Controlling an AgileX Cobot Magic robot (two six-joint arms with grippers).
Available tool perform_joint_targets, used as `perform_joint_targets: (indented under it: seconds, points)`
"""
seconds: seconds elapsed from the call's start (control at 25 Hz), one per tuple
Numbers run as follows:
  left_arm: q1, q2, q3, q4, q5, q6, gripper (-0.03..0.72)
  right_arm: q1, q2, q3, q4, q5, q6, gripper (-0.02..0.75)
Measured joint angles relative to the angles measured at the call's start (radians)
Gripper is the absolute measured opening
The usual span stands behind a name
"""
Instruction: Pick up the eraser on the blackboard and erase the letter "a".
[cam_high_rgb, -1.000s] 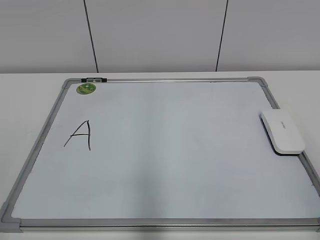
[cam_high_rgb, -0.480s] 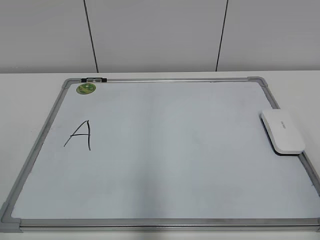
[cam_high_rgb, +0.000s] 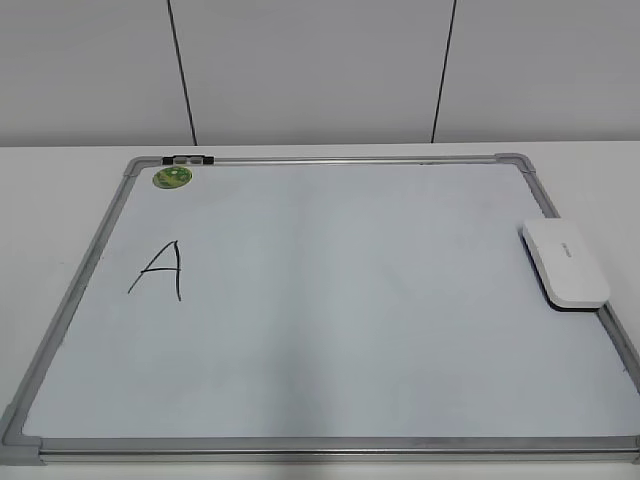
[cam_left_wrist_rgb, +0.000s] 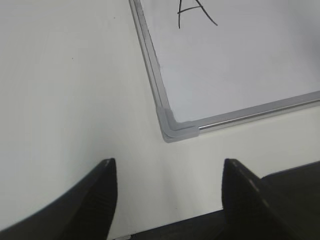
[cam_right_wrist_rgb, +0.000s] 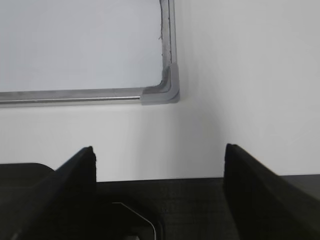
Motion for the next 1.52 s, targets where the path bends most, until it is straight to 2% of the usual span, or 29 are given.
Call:
perform_joint_targets:
  seconds: [0.36, 0.6, 1.52]
  points:
    - [0.097, -0.167, 0.0, 0.0, 0.0, 0.0, 0.482, 0.0, -0.245, 0.0, 0.0, 0.0, 0.0, 0.587]
    - [0.099, -0.226, 0.0, 0.002, 0.006, 0.0, 0.482, 0.0, -0.363, 0.0, 0.0, 0.006, 0.0, 0.587]
    - [0.099, -0.226, 0.0, 0.002, 0.006, 0.0, 0.477, 0.0, -0.366, 0.0, 0.0, 0.006, 0.0, 0.587]
